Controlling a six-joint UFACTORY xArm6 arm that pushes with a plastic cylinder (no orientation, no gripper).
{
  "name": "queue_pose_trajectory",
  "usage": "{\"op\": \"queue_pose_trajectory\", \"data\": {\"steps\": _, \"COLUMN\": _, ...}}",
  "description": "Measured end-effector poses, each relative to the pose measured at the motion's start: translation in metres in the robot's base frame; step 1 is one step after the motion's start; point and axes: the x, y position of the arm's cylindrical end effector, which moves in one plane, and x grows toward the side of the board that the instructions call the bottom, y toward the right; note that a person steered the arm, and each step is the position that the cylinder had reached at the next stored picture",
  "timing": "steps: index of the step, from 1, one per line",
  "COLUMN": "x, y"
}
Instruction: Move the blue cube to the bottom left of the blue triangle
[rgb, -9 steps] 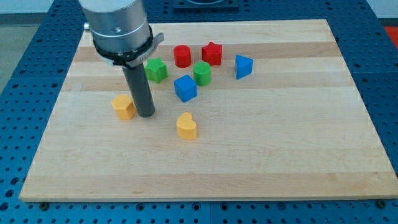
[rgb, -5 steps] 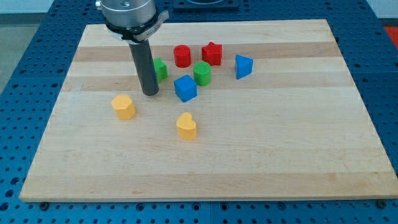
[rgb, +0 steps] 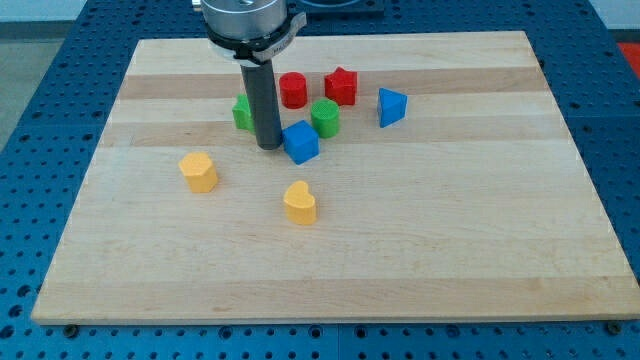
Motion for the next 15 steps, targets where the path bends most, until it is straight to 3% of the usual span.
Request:
{"op": "queue_pose_trajectory", "data": {"steps": 4, "x": 0.013, "y": 0.014}}
{"op": "queue_pose_trajectory", "data": {"steps": 7, "x": -0.001, "y": -0.009}}
{"op": "queue_pose_trajectory", "data": {"steps": 10, "x": -0.002, "y": 0.038}}
{"op": "queue_pose_trajectory", "data": {"steps": 15, "x": 0.013, "y": 0.049}}
